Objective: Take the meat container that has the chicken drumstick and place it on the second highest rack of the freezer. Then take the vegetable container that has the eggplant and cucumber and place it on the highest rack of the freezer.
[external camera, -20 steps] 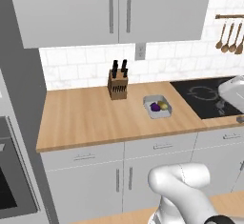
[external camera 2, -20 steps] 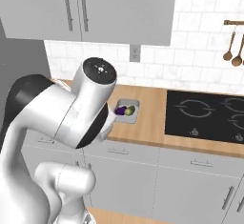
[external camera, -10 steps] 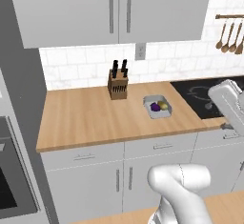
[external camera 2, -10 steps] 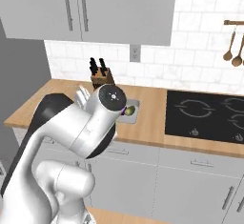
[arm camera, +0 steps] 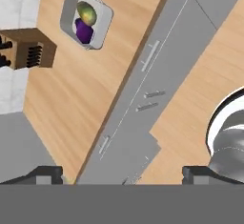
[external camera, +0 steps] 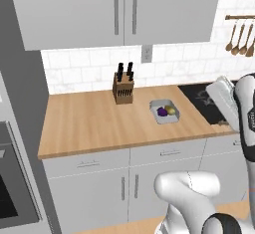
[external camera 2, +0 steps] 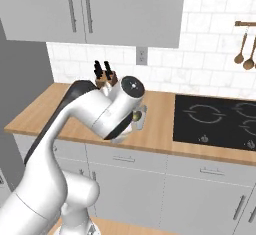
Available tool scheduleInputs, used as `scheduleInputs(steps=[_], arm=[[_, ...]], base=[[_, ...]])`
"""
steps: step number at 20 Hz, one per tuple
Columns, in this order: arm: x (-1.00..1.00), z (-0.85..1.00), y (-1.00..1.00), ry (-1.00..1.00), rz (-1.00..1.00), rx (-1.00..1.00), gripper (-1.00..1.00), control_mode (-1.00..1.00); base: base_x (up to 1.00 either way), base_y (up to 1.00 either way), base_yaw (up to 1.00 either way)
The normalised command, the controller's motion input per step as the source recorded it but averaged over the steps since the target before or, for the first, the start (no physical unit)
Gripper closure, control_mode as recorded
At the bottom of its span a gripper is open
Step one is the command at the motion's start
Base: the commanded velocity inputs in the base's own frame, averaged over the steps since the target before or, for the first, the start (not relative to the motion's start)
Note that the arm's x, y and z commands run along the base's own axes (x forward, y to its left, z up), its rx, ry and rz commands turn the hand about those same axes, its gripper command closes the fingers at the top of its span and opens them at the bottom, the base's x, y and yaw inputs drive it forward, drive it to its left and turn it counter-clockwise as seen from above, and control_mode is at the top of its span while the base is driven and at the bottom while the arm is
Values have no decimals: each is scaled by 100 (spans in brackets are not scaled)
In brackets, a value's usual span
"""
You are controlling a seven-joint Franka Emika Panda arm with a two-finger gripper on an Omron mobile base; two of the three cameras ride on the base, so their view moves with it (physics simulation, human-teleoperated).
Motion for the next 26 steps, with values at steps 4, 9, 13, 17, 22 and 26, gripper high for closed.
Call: scheduleInputs(steps=[4,9,13,17,22,26], arm=[[39,-43,0,19,-13,-35,-100,-100],[64,-53,0,19,-11,-9,-100,-100],[79,-46,-7,13,-14,1,-100,-100],[44,-31,-10,5,-11,5,-100,-100],[31,-19,-7,2,-8,9,-100,-100],[20,-16,0,0,-5,6,-100,-100]], base=[[0,0,0],[0,0,0],[0,0,0],[0,0,0],[0,0,0],[0,0,0]])
